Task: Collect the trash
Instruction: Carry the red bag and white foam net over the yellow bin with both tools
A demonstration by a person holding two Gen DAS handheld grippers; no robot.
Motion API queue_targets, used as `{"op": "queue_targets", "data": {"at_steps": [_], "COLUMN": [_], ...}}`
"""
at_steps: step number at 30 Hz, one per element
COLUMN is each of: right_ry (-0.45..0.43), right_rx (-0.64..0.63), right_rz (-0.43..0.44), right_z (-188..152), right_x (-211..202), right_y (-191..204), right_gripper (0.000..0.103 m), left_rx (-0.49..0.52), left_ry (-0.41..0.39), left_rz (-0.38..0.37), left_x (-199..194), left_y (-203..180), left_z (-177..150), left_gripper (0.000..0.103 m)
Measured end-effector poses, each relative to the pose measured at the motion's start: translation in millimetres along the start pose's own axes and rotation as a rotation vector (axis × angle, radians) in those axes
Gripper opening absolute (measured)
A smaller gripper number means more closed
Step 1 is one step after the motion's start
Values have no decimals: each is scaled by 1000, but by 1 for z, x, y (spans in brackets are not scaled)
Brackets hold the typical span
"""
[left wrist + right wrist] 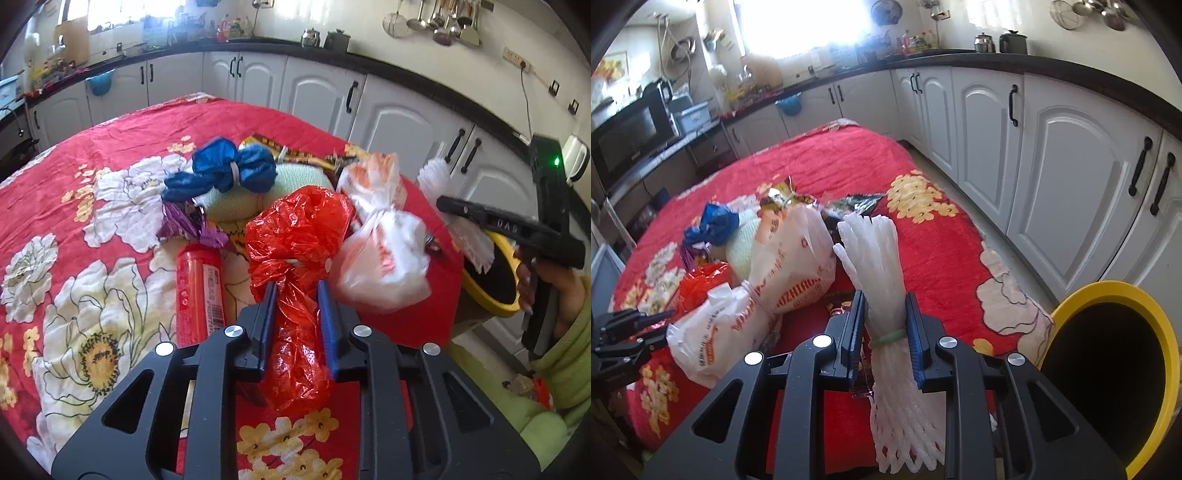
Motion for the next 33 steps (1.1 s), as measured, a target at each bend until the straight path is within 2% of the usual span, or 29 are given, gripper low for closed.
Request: {"op": "queue_targets", "data": {"at_steps": [7, 13, 25, 33], "right_ry": [-30, -55, -120, -150], "right_rx": [33, 44, 81, 136], "right_rz": [9, 17, 25, -1], "right_z": [1, 0, 5, 6], "right_x": [-16, -29, -59, -75], "right_y": [-9, -14, -33, -64], "right_gripper": [21, 21, 21, 21], "left_rx": [-6, 13, 68, 120], "left_ry": [-82, -118, -139, -116], "left_rz": [-12, -29, -89, -138], "left_x": [-23, -29, -16, 8], "left_y": [-7, -22, -67, -106], "left_z": [17, 31, 47, 56], "left_gripper": [14, 14, 14, 14]}}
Point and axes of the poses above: each gripper's, at about its wrist camera, not at the fingertips, and x roughly the way its jaws point, y to its left, z to its top, the point moved 2 cm from there along x, roughly the way its jaws point, and after that the axes turned 11 degrees about -z, right-handed, at the moved point
